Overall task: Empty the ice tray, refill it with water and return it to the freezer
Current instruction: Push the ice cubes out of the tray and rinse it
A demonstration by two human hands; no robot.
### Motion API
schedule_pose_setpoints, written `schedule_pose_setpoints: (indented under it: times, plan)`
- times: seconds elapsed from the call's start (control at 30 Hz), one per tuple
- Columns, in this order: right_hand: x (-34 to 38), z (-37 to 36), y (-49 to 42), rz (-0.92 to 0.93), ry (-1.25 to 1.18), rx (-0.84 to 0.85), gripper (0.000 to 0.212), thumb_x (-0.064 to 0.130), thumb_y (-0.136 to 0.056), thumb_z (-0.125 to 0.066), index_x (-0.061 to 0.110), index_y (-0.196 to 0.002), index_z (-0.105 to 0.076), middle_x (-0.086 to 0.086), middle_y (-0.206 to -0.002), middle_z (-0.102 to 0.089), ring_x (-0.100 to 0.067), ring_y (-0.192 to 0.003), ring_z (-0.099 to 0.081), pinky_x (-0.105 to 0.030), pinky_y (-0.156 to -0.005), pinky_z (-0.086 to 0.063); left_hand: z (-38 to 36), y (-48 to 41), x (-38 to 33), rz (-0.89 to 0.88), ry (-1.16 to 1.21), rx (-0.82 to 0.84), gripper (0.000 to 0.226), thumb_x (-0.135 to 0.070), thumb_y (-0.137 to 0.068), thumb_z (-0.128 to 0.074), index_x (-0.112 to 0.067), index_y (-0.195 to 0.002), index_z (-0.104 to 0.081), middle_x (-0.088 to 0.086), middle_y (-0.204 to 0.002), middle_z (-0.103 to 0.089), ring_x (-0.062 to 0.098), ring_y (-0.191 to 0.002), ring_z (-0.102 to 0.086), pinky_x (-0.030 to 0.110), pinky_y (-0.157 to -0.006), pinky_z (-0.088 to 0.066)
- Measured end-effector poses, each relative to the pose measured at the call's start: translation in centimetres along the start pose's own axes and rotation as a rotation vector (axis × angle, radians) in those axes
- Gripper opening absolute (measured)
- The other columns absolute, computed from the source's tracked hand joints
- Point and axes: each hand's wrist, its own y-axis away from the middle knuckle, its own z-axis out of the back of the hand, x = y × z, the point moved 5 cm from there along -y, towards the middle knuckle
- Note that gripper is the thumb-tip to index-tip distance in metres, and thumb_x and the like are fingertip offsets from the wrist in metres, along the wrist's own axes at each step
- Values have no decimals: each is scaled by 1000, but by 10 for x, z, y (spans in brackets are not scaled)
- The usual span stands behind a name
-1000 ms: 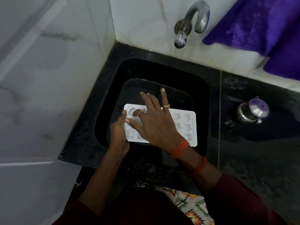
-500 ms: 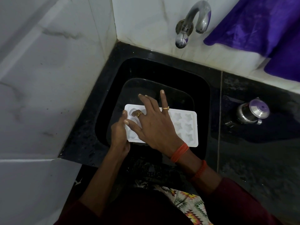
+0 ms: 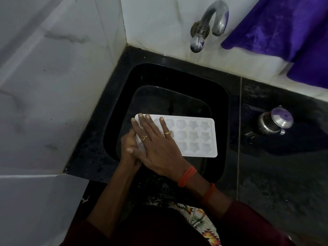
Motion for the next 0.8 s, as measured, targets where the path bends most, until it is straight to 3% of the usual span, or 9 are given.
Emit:
schedule_pose_setpoints:
  times: [0.07, 0.2, 0.37, 0.5, 0.6, 0.7, 0.8]
  plan:
    - [-4, -3, 2, -21, 10, 2, 83, 71, -96, -13, 20, -161, -9, -4, -169, -5, -14, -156, 4, -48, -126, 0, 0, 2, -2, 15, 5, -19, 34, -49, -100, -52, -39, -87, -82, -6, -98, -79, 11, -92, -76, 31, -72, -60]
    - [-16, -5, 9, -53, 45, 5, 83, 72, -97, -15, 19, -161, -11, -3, -169, -2, -17, -156, 4, -50, -126, -3, 0, 5, -3, 69, 73, -69, 48, -57, -95, -58, -14, -107, -77, 15, -108, -77, 31, -100, -75, 46, -89, -57]
    - [-35, -2, 20, -137, 28, -1, 84, 72, -98, -13, 17, -161, -10, -4, -169, -1, -18, -156, 3, -50, -126, -2, -1, 7, -7, 81, 47, -109, 48, -53, -97, -56, -10, -107, -74, 15, -100, -78, 31, -90, -76, 45, -81, -62]
    - [-64, 4, 31, -288, 57, 20, 88, 73, -95, -3, 14, -161, -4, -5, -169, 5, -20, -156, 8, -48, -126, 5, 2, 6, -12, 74, 105, -102, 50, -51, -100, -54, -7, -117, -71, 17, -108, -76, 37, -97, -74, 53, -84, -60]
    - [-74, 5, 36, -354, 40, 47, 88, 74, -93, 1, 17, -161, 3, -3, -168, 12, -19, -155, 15, -47, -125, 9, 6, 3, -13, 62, 94, -110, 50, -52, -99, -53, -9, -117, -71, 14, -106, -77, 35, -93, -76, 50, -76, -62]
    - [-65, 4, 31, -344, -37, 43, 85, 74, -94, -3, 23, -161, 2, -5, -168, 14, -21, -154, 17, -48, -126, 8, 7, -1, -13, 57, 93, -133, 48, -51, -99, -54, -9, -113, -73, 13, -101, -78, 32, -88, -77, 42, -65, -62]
    - [-41, -1, 21, -227, -30, 42, 78, 74, -96, -9, 31, -161, -4, -4, -169, 8, -24, -155, 13, -51, -126, 5, 5, -3, -11, 76, 99, -136, 48, -52, -98, -56, -9, -112, -73, 17, -106, -77, 34, -93, -75, 45, -77, -61]
